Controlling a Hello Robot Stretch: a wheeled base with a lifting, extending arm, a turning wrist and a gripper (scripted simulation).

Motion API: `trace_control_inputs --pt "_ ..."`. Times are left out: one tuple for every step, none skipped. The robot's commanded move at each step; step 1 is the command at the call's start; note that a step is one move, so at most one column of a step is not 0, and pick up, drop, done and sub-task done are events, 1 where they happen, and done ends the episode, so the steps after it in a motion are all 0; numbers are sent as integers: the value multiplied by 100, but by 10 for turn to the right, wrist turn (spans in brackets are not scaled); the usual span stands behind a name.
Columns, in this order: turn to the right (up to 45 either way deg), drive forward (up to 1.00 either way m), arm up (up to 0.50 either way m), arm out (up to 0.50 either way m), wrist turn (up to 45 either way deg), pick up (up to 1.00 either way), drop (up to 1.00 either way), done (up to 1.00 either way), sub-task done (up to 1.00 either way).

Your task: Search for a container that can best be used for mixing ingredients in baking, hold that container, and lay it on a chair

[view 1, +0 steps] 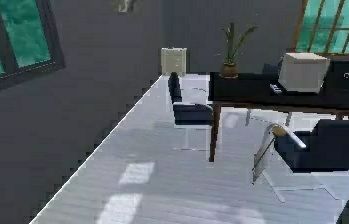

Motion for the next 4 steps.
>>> trace_control_inputs --pt "0 75 0 0 0 0 0 0 0" --pt "450 0 0 0 0 0 0 0 0" --pt "450 0 0 0 0 0 0 0 0" --pt "60 0 0 0 0 0 0 0 0"
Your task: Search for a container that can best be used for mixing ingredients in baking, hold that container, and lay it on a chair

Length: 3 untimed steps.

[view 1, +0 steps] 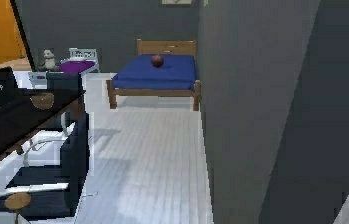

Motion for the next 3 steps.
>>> trace_control_inputs --pt "0 30 0 0 0 0 0 0 0" --pt "-150 0 0 0 0 0 0 0 0" --pt "0 70 0 0 0 0 0 0 0"
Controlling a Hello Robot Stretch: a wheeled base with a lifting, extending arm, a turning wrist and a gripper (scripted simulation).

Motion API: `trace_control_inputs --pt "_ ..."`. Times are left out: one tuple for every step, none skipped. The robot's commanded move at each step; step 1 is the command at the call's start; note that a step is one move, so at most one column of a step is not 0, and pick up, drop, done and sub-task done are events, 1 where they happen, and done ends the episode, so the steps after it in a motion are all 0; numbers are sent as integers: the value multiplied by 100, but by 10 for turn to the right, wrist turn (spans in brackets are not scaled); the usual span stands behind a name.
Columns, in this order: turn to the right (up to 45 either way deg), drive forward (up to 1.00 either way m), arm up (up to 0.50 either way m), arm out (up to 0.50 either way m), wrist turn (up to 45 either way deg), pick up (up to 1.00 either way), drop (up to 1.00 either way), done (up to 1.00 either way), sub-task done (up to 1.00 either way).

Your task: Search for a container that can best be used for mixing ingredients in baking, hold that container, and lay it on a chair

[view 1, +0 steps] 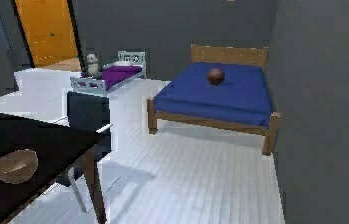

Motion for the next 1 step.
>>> trace_control_inputs --pt "-450 0 0 0 0 0 0 0 0"
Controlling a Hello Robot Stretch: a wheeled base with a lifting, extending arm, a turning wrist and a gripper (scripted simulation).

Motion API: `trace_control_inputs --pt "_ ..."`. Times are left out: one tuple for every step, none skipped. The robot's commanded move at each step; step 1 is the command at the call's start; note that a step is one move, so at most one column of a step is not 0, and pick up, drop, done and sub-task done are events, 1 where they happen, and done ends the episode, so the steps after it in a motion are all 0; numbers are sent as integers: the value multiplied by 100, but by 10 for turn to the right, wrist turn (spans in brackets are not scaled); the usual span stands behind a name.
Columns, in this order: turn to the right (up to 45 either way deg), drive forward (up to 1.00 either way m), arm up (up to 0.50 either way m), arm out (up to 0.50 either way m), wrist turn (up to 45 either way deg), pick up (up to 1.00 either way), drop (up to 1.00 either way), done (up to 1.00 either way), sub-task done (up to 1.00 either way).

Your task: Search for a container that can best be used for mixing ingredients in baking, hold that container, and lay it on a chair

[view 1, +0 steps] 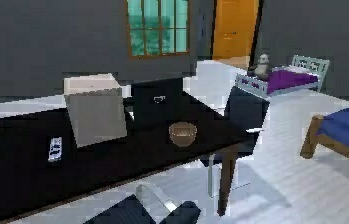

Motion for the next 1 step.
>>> trace_control_inputs --pt "-450 0 0 0 0 0 0 0 0"
